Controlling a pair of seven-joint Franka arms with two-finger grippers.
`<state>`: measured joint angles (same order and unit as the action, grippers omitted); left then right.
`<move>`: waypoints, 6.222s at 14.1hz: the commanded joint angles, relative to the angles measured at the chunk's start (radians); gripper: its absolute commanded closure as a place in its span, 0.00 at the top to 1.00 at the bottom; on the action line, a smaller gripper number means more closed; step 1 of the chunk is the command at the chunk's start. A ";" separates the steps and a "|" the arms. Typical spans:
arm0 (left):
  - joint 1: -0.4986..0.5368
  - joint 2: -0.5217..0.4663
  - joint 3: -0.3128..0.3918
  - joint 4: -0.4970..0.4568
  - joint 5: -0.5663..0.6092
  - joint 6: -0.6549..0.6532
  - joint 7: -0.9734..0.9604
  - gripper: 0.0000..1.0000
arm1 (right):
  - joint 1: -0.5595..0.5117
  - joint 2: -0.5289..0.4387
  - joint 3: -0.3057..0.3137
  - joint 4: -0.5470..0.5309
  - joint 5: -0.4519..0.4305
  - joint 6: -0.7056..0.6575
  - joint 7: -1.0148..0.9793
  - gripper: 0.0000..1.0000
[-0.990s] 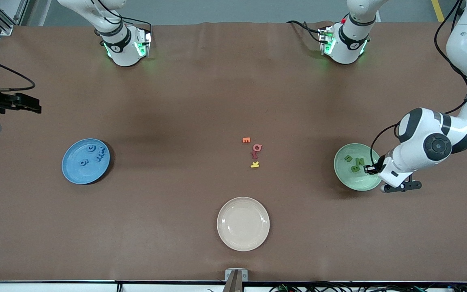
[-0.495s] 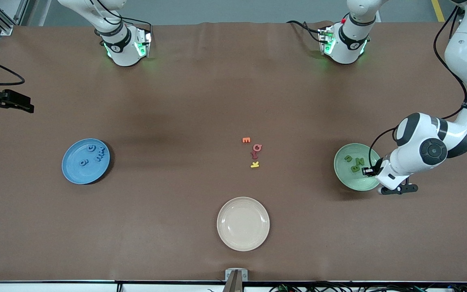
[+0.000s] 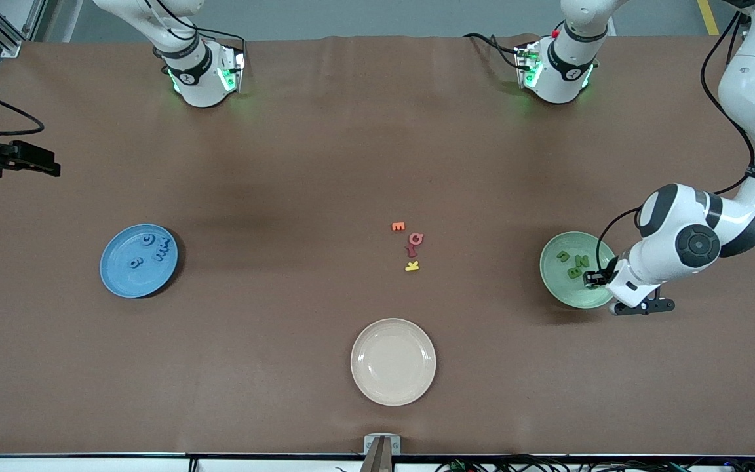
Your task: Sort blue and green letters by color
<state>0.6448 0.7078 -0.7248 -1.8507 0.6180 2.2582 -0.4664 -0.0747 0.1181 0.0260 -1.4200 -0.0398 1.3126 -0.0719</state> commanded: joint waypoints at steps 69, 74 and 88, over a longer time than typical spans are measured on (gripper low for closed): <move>-0.668 -0.777 0.871 0.140 -0.678 -0.536 0.589 0.99 | 0.110 -0.235 -0.093 -0.183 0.031 0.109 -0.031 1.00; -0.680 -0.751 0.866 0.209 -0.670 -0.566 0.586 0.99 | 0.110 -0.235 -0.093 -0.183 0.031 0.108 -0.031 1.00; -0.688 -0.775 0.785 0.266 -0.672 -0.681 0.428 0.99 | 0.113 -0.235 -0.093 -0.185 0.031 0.105 -0.029 1.00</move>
<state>-0.0489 -0.0615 0.0671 -1.5945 -0.0501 1.5969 -0.0303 0.0264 -0.1192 -0.0619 -1.6131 -0.0072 1.4220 -0.0949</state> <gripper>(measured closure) 0.004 0.000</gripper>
